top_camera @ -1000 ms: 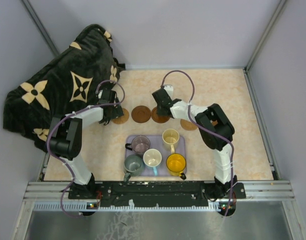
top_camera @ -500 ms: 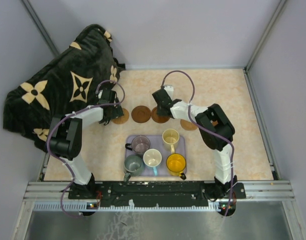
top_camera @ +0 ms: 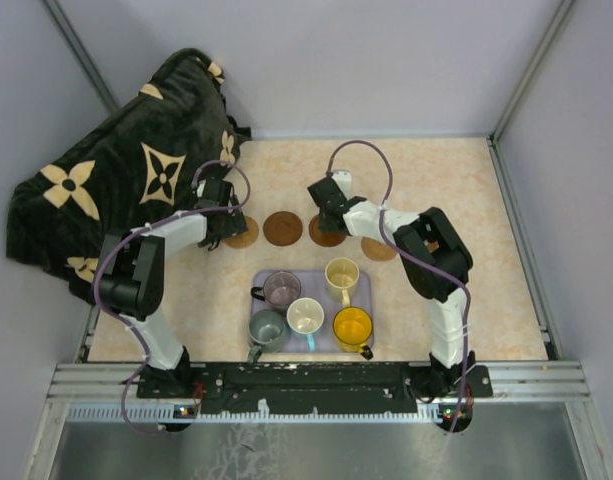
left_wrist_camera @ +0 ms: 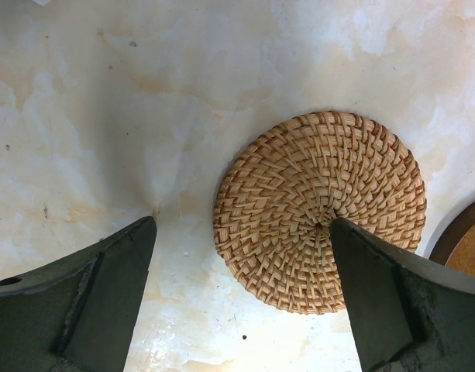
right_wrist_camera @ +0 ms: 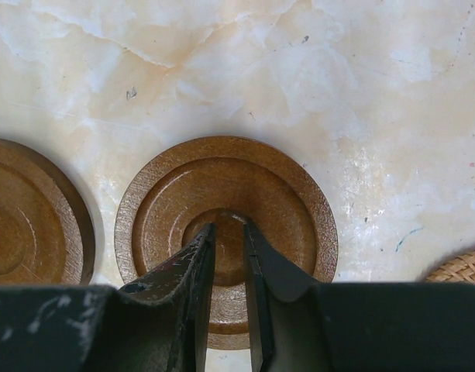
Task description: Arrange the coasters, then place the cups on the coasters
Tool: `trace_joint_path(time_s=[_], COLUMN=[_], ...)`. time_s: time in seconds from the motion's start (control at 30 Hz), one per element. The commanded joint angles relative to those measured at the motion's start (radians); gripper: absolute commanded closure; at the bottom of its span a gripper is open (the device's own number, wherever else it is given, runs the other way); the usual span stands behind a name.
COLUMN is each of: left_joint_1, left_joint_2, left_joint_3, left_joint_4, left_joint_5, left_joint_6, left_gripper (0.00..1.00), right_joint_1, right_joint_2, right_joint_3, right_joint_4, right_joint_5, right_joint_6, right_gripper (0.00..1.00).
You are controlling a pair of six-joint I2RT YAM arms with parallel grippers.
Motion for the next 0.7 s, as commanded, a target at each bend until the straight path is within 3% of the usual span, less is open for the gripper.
trace_joint_path(time_s=[0.0, 0.4, 0.67], left_joint_1=[-0.003, -0.002, -0.002], left_joint_2=[0.044, 0.032, -0.021], left_joint_3=[-0.011, 0.013, 0.034], left_joint_4=[-0.067, -0.069, -0.077], left_joint_5=[0.026, 0.020, 0.011], left_joint_6=[-0.013, -0.008, -0.003], left_gripper=[0.00, 0.00, 0.00], right_joint_1=[-0.021, -0.012, 0.017], right_joint_2=[0.015, -0.056, -0.147], right_joint_3=[-0.038, 0.000, 0.026], right_joint_4=[-0.129, -0.011, 0.000], right_joint_5=[0.010, -0.082, -0.065], right_joint_6=[-0.047, -0.160, -0.200], right_gripper=[0.77, 0.76, 0.75])
